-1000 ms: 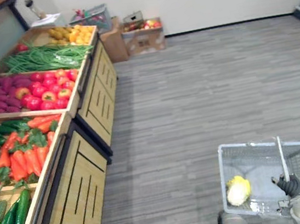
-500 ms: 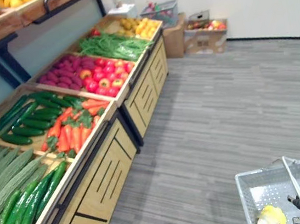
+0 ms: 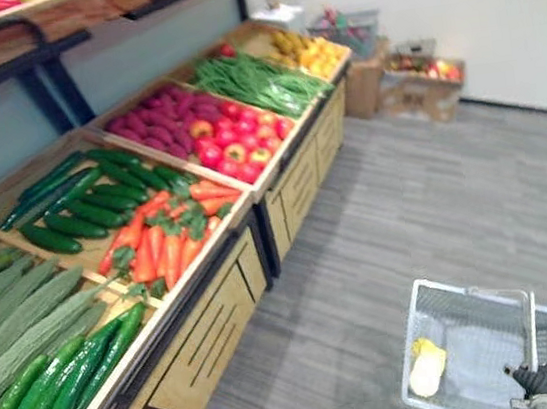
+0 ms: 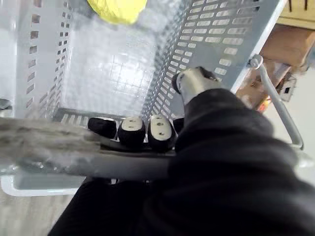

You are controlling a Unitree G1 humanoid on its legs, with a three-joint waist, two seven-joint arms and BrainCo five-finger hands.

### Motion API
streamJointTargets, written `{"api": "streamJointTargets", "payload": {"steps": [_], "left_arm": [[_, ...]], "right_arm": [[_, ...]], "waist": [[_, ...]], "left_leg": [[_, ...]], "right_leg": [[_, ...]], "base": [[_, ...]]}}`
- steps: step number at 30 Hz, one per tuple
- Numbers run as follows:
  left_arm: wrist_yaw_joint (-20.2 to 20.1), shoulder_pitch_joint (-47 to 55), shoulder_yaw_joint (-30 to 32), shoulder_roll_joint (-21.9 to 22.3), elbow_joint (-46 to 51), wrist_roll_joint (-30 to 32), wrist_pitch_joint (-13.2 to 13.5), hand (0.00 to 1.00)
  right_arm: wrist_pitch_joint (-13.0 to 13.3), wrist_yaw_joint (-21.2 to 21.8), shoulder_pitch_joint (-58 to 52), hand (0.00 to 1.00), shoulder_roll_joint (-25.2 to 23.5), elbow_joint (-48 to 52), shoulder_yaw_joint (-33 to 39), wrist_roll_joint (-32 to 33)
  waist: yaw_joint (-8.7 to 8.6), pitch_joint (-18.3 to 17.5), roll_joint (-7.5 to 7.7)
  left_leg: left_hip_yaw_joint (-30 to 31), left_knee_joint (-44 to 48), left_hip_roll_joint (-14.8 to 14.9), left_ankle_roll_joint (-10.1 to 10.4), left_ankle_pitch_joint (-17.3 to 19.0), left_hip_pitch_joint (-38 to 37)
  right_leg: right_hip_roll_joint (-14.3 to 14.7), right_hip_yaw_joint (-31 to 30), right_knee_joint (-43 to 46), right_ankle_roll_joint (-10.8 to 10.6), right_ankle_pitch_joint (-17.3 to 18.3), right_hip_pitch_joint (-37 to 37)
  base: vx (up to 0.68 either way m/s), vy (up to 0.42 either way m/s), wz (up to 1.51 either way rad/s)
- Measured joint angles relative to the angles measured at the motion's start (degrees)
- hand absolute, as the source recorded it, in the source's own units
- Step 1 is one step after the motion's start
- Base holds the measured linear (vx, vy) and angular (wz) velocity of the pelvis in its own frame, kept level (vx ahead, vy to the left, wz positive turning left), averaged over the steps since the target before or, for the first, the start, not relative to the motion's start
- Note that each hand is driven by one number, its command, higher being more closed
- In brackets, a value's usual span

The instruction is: Pick vegetable in the basket

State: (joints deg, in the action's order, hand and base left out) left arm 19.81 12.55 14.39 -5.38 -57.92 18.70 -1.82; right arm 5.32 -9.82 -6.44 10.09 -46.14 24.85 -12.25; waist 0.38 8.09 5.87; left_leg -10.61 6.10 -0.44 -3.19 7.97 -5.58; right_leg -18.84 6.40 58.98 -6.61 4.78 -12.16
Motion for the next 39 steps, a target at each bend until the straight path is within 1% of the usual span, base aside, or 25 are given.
{"api": "streamJointTargets", "payload": {"steps": [1, 2, 3, 6, 7, 8, 9, 10, 11, 12, 13, 14, 15, 16, 17, 18, 21, 23, 25, 26, 29, 31, 34, 37, 39], "left_arm": [[-0.01, -0.21, 0.15, 0.01, -0.05, 0.02, -0.01, 0.00], [0.00, -0.30, 0.27, 0.06, -0.06, 0.02, -0.01, 0.00], [-0.01, -0.51, 1.26, 0.44, -0.13, 0.05, 0.01, 0.00], [0.09, -1.65, 4.79, 1.96, -0.28, 0.11, -0.05, 0.00], [0.11, -1.77, 6.36, 2.35, -0.20, 0.11, -0.05, 0.00], [0.18, -1.85, 7.31, 2.48, -0.07, 0.10, -0.05, 0.00], [0.21, -1.93, 9.10, 2.84, 0.57, 0.10, -0.08, 0.00], [0.24, -1.97, 10.32, 2.92, 1.11, 0.11, -0.06, 0.00], [0.24, -2.65, 12.98, 3.07, 1.22, 0.10, -0.14, 0.00], [0.22, -2.72, 13.24, 3.53, 1.03, 0.10, -0.15, 0.00], [0.17, -3.29, 13.91, 4.98, 0.71, 0.14, -0.12, 0.00], [0.22, -3.24, 14.56, 5.66, 0.75, 0.01, -0.03, 0.00], [0.24, -3.23, 14.91, 5.89, 0.76, -0.03, 0.00, 0.00], [0.40, -3.27, 15.87, 6.65, 0.75, -0.52, 0.03, 0.00], [0.42, -3.29, 16.09, 6.92, 0.76, -0.60, 0.03, 0.00], [0.50, -3.19, 16.35, 7.29, 0.74, -1.67, 0.03, 0.00], [0.67, -3.14, 16.22, 7.28, 0.81, -2.68, 0.07, 0.00], [0.77, -2.40, 15.69, 7.37, 0.76, -2.70, 0.08, 0.00], [1.26, -1.98, 15.26, 7.22, 0.76, -2.70, 0.12, 0.00], [1.32, -2.03, 15.31, 7.20, 0.76, -2.70, 0.10, 0.00], [1.97, -2.06, 16.75, 7.50, 0.67, -2.66, 0.00, 0.00], [2.44, -2.64, 17.52, 7.40, 0.70, -2.58, -0.02, 0.00], [2.62, -3.57, 17.58, 6.99, 0.93, -2.21, -0.01, 0.00], [2.85, -3.53, 17.50, 7.15, 0.88, -1.77, -0.02, 0.00], [2.92, -3.22, 16.40, 7.51, 0.05, -1.51, -0.02, 0.00]], "right_arm": [[0.27, -0.01, 0.63, 1.00, 0.16, -0.48, 0.39, 0.00], [0.38, 0.00, 0.63, 1.00, 0.15, -0.74, 0.83, -0.02], [0.51, -0.01, 0.68, 1.00, 0.14, -1.97, 2.11, 0.03], [0.13, -0.04, 0.60, 1.00, -0.44, -3.98, 5.11, 2.45], [-0.09, -0.09, 0.60, 1.00, -1.55, -4.44, 6.45, 3.51], [-0.24, -0.26, 0.48, 1.00, -2.64, -4.66, 7.39, 4.32], [-0.39, -0.83, 0.45, 1.00, -4.01, -5.47, 8.60, 5.80], [-0.45, -1.20, 0.26, 1.00, -4.84, -6.10, 9.14, 6.41], [-0.57, -1.26, -0.13, 1.00, -5.45, -6.62, 10.26, 6.71], [-0.61, -1.26, -0.12, 1.00, -5.38, -6.61, 10.65, 6.74], [-1.03, -1.70, -0.30, 1.00, -4.78, -6.78, 12.48, 7.67], [-1.00, -1.71, -0.49, 1.00, -3.81, -7.88, 13.12, 7.69], [-1.00, -1.71, -0.53, 1.00, -3.53, -8.13, 13.13, 7.69], [-1.20, -1.50, -0.43, 1.00, -2.52, -9.00, 13.11, 7.69], [-1.30, -1.34, -0.35, 1.00, -2.18, -9.27, 13.11, 7.69], [-1.30, -1.20, -0.25, 1.00, -2.11, -10.22, 13.08, 7.71], [-1.32, -1.22, -0.92, 1.00, -2.15, -11.09, 13.09, 7.72], [-1.28, -1.24, -1.03, 1.00, -2.02, -11.07, 13.56, 7.72], [-1.29, -1.26, -1.86, 1.00, -2.54, -11.08, 14.90, 7.72], [-1.29, -1.28, -2.07, 1.00, -2.63, -11.08, 15.39, 7.73], [-1.30, -1.51, -2.80, 1.00, -3.62, -11.07, 17.53, 7.83], [-1.35, -1.49, -2.06, 1.00, -5.16, -11.10, 17.51, 7.91], [-1.24, -1.56, -1.21, 1.00, -6.48, -10.47, 16.79, 7.77], [-1.11, -1.62, -1.34, 1.00, -6.56, -10.38, 16.33, 7.71], [-1.02, -1.63, -1.40, 1.00, -5.70, -11.02, 16.36, 7.68]], "waist": [[-0.03, 0.05, -0.17], [-0.03, 0.05, -0.23], [-0.01, 0.05, -0.26], [0.14, 0.06, -0.67], [0.36, 0.02, -1.12], [0.73, -0.03, -1.26], [1.41, -0.28, -1.04], [1.43, -0.77, -0.30], [1.39, -1.57, 0.16], [1.26, -1.62, -0.48], [1.25, -2.17, -2.43], [1.01, -2.81, -3.76], [0.88, -2.95, -4.05], [0.61, -3.12, -5.22], [0.43, -2.94, -5.55], [-0.15, -2.81, -5.77], [-0.14, -2.45, -5.24], [-0.15, -2.40, -5.18], [-0.31, -2.28, -4.96], [-0.46, -2.28, -4.97], [-1.03, -2.00, -4.78], [-1.71, -0.78, -4.24], [-0.48, 0.33, -3.23], [-0.31, 0.28, -3.93], [-0.41, -0.56, -5.25]], "left_leg": [[1.97, -0.22, 1.16, 0.06, 0.02, -0.76], [2.66, -0.31, 1.63, 0.07, 0.02, -1.10], [4.49, -0.76, 2.29, 0.49, 0.16, -1.90], [8.21, -0.28, 4.51, 3.70, 1.99, -2.61], [9.73, 0.51, 6.35, 5.74, 3.49, -2.46], [10.20, 1.27, 7.89, 6.83, 5.13, -2.48], [11.02, 2.39, 9.76, 9.22, 6.84, -2.52], [11.62, 2.54, 10.58, 10.57, 7.67, -2.42], [12.19, 2.00, 12.97, 12.34, 8.56, -3.06], [12.33, 1.77, 13.92, 12.29, 8.54, -3.19], [10.65, 0.90, 16.42, 12.11, 5.48, -3.29], [8.84, -0.79, 17.38, 12.96, -0.80, -3.28], [8.78, -1.09, 17.58, 13.04, -1.85, -3.29], [9.00, -0.49, 18.48, 12.84, -4.65, -2.53], [9.42, 0.66, 18.80, 12.69, -5.92, -1.73], [10.16, 5.44, 19.47, 12.04, -8.88, 1.21], [9.32, 15.08, 20.42, 10.69, -14.09, 5.76], [5.98, 19.56, 20.62, 10.85, -14.34, 7.29], [0.66, 19.68, 21.47, 10.58, -13.46, 7.30], [-0.68, 18.83, 21.63, 10.47, -13.05, 7.21], [-8.02, 8.84, 20.46, 10.63, -10.29, 3.58], [-9.05, 3.61, 18.31, 10.77, -10.13, 2.49], [-9.19, 4.54, 17.86, 11.17, -9.11, 3.47], [-9.22, 6.00, 18.21, 11.87, -6.15, 3.45], [-8.92, 5.77, 17.83, 12.95, -3.01, 3.44]], "right_leg": [[1.66, 1.42, -4.84, 0.65, 3.43, -0.63], [2.31, 1.79, -8.53, 0.89, 4.31, -0.62], [3.28, 1.25, -16.05, 1.04, 4.78, -0.60], [4.31, -2.88, -33.07, 0.66, 4.00, -0.24], [4.80, -4.45, -38.34, 0.13, 3.65, -0.19], [4.81, -4.85, -40.71, -0.55, 3.24, -0.31], [4.64, -4.99, -42.86, -1.16, 2.89, -0.33], [4.50, -5.07, -43.79, -1.57, 2.65, -0.13], [4.80, -3.45, -42.54, -5.46, -2.50, 0.05], [5.19, -2.54, -41.59, -5.34, -2.27, -0.01], [6.82, 0.06, -38.43, -3.33, 1.04, -0.65], [7.09, 2.31, -35.92, -1.85, 3.03, -0.31], [7.08, 2.88, -35.59, -1.42, 3.33, -0.14], [7.25, 5.07, -35.38, -0.09, 4.40, 1.31], [7.29, 6.14, -35.45, 0.53, 4.82, 2.20], [7.66, 8.53, -36.36, 1.60, 5.44, 4.90], [7.81, 11.43, -39.26, 2.80, 6.13, 10.39], [7.78, 12.25, -41.15, 3.01, 6.26, 12.74], [7.69, 13.10, -42.93, 2.98, 6.30, 14.11], [7.66, 13.28, -43.45, 3.15, 6.41, 14.32], [6.70, 14.84, -45.28, 1.36, 5.24, 14.34], [6.40, 15.36, -47.24, -0.25, 3.80, 14.44], [5.35, 15.51, -49.44, -1.14, 2.09, 14.88], [5.39, 15.83, -50.08, -1.81, 1.70, 15.80], [5.33, 15.73, -50.87, -2.85, 1.08, 15.66]], "base": [[0.31, -0.106, 0.88], [0.29, -0.143, 0.89], [0.24, -0.144, 0.86], [0.19, -0.188, 0.74], [0.18, -0.316, 0.55], [0.24, -0.457, 0.42], [0.30, -0.556, 0.34], [0.37, -0.654, 0.53], [0.35, -0.587, 0.53], [0.37, -0.567, 0.62], [0.40, -0.596, 0.71], [0.32, -0.474, 0.70], [0.30, -0.429, 0.76], [0.17, -0.217, 0.55], [0.31, -0.404, 0.88], [0.29, -0.369, 0.78], [0.17, -0.234, 0.53], [0.09, -0.133, 0.18], [0.04, -0.020, 0.21], [0.06, 0.070, 0.31], [0.07, 0.153, 0.42], [0.05, 0.189, 0.42], [0.04, 0.123, 0.07], [0.05, 0.094, 0.04], [0.05, 0.126, -0.03]]}}
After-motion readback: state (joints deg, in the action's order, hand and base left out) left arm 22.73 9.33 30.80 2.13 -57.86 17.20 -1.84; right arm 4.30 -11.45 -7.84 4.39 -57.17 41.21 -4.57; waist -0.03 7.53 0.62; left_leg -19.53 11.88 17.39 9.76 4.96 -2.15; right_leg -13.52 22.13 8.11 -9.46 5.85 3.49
